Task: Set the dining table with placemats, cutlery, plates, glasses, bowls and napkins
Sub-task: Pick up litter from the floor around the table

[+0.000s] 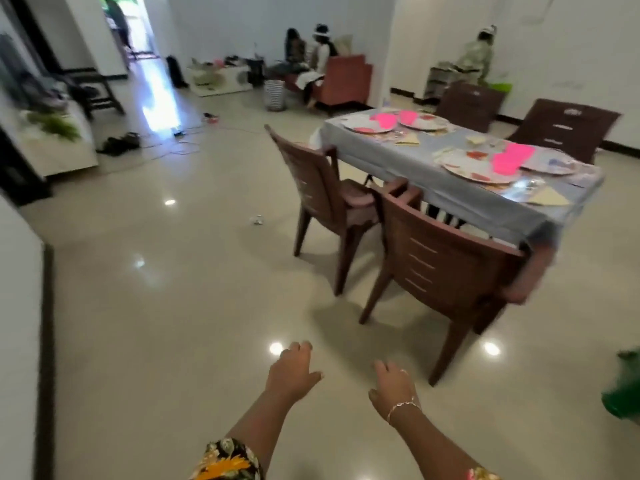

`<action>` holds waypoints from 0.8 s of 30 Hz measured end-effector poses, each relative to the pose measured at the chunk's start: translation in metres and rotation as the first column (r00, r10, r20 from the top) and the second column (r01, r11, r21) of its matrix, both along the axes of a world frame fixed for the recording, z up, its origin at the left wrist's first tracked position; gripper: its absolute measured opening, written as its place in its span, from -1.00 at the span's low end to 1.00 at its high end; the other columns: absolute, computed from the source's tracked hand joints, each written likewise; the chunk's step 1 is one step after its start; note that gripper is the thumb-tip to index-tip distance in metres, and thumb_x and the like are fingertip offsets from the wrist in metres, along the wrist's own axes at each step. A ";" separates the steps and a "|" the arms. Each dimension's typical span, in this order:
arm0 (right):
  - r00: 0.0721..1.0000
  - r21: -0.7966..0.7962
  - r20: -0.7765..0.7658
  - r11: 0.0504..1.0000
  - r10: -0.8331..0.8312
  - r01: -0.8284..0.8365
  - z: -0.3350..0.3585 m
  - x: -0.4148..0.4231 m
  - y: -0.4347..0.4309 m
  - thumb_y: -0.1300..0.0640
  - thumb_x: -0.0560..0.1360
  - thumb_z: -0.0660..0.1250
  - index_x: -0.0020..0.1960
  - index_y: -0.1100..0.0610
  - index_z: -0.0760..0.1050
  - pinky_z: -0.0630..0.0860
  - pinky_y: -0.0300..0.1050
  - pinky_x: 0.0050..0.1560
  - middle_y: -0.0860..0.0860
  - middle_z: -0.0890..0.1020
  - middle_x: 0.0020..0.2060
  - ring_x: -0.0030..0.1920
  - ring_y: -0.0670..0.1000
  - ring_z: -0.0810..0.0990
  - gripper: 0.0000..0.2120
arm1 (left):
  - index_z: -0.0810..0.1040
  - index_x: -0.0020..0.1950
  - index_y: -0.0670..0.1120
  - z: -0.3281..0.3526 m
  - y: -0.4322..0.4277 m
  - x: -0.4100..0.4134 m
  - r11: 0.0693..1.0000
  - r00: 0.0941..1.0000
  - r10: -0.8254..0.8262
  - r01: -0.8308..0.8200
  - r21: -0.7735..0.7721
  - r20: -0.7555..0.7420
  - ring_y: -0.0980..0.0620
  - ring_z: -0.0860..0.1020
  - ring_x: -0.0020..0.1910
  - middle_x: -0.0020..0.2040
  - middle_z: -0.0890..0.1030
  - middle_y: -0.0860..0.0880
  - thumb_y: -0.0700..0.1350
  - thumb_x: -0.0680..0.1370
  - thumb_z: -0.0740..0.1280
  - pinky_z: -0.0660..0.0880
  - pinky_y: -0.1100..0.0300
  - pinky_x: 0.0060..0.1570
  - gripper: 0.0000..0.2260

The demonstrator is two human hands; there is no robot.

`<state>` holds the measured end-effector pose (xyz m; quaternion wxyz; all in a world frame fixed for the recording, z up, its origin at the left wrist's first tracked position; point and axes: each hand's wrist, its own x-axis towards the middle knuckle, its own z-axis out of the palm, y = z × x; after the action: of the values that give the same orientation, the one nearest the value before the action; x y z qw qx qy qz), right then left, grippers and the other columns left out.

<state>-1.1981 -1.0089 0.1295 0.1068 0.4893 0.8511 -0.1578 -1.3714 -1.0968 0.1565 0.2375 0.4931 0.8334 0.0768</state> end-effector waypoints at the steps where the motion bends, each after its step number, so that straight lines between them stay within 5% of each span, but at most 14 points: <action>1: 0.999 0.000 -0.019 0.999 0.039 -0.039 0.002 -0.035 0.003 0.08 0.50 0.21 0.36 0.07 0.26 0.34 -0.14 0.21 0.07 0.38 0.27 0.24 0.12 0.42 -0.56 | 0.26 0.39 -0.08 0.003 -0.006 -0.031 0.999 0.999 0.047 -0.047 0.001 -0.008 -0.03 0.38 0.30 0.32 0.37 -0.04 0.11 0.55 0.26 0.38 0.13 0.19 -0.51; 14: 0.933 0.072 -0.082 0.935 0.352 -0.346 0.012 -0.351 0.092 0.09 0.52 0.19 0.34 0.05 0.26 0.34 -0.12 0.19 0.03 0.38 0.24 0.21 0.09 0.43 -0.60 | 0.30 0.37 -0.09 -0.006 0.052 -0.298 0.925 0.923 0.370 -0.377 0.054 0.106 -0.02 0.42 0.26 0.31 0.38 -0.05 0.10 0.54 0.28 0.39 0.17 0.14 -0.51; 24: 0.924 0.102 -0.069 0.924 0.375 -0.367 0.030 -0.546 0.272 0.10 0.52 0.19 0.34 0.05 0.27 0.36 -0.12 0.19 0.04 0.40 0.23 0.20 0.08 0.44 -0.61 | 0.28 0.38 -0.08 0.014 0.223 -0.491 0.947 0.947 0.317 -0.319 0.046 0.048 -0.01 0.39 0.29 0.33 0.37 -0.04 0.11 0.54 0.27 0.39 0.15 0.18 -0.51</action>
<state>-1.7442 -0.7372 0.1592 0.0759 0.3160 0.9382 -0.1187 -1.8620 -0.8740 0.1700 0.2254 0.3568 0.8948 0.1459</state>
